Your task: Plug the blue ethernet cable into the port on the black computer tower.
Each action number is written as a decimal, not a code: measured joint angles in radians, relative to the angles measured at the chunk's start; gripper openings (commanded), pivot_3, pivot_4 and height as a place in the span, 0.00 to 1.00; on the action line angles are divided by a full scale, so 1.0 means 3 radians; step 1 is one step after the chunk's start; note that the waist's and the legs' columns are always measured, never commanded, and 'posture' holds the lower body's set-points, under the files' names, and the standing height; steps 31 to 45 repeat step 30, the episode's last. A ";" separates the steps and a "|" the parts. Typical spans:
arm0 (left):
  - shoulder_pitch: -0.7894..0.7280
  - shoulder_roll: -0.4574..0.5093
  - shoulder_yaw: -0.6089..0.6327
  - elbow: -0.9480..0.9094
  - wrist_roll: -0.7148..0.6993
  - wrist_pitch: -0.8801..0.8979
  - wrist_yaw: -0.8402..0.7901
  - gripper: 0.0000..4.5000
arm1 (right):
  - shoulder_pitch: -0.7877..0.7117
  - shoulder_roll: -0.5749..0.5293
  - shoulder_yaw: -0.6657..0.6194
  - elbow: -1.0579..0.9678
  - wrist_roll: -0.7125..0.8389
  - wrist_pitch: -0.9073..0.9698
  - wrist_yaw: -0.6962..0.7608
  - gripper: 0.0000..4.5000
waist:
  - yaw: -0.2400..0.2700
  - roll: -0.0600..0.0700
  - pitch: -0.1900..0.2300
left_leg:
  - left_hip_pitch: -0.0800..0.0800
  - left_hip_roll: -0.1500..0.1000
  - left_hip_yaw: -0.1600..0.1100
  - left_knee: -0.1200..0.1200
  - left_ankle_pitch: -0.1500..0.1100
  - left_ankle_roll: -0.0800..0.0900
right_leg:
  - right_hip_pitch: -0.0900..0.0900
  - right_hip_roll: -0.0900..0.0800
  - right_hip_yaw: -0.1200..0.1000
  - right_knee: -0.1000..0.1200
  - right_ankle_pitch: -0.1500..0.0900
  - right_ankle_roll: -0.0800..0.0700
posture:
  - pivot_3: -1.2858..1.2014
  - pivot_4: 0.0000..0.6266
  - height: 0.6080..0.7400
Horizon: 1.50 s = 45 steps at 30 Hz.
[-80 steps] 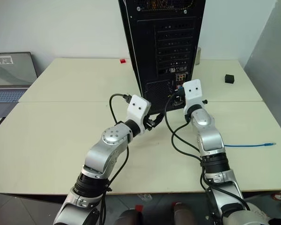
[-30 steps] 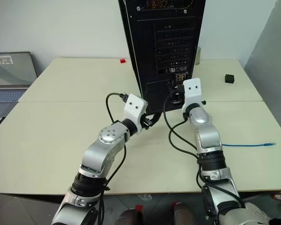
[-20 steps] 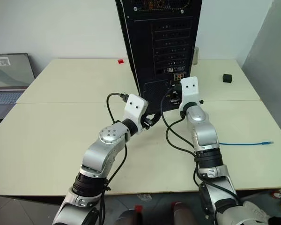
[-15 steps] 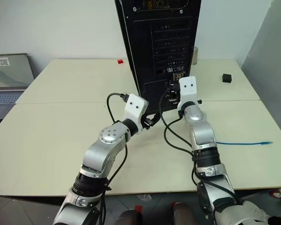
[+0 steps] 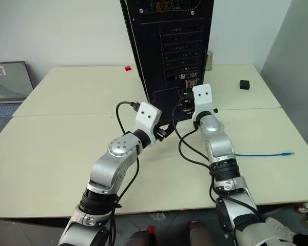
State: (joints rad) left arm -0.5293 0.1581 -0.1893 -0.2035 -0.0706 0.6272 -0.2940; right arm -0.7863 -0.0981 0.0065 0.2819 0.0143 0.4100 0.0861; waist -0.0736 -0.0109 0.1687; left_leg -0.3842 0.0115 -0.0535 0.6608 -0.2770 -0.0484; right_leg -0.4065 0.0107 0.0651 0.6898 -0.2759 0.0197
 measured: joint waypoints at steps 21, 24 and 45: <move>-0.0226 0.0568 0.0260 0.0118 -0.0175 0.0126 -0.0491 0.74 | 0.0698 -0.1008 -0.0138 -0.1499 0.0638 0.0669 0.1202 0.99 | 0.0077 -0.0002 0.0001 | -0.0018 -0.0001 -0.0004 -0.0001 -0.0001 0.0001 | 0.0000 -0.0007 -0.0008 -0.0030 0.0004 0.0008 | 0.52 0.24 1.00; -0.0234 0.0671 0.0268 0.0153 -0.0229 0.0136 -0.0614 0.74 | 0.0811 -0.1249 -0.0236 -0.1767 0.0917 0.0862 0.1510 0.99 | 0.0078 -0.0003 0.0002 | -0.0020 0.0000 -0.0006 0.0000 -0.0001 0.0002 | 0.0000 -0.0007 -0.0009 -0.0030 0.0004 0.0008 | 0.52 0.24 1.00; -0.0288 0.0876 0.0330 0.0217 -0.0368 0.0142 -0.0893 0.74 | 0.0918 -0.1774 -0.0533 -0.2006 0.1358 0.1134 0.1975 0.99 | 0.0086 -0.0010 0.0008 | -0.0020 -0.0004 -0.0006 0.0001 -0.0001 0.0002 | 0.0000 -0.0006 -0.0011 -0.0030 0.0004 0.0009 | 0.52 0.24 1.00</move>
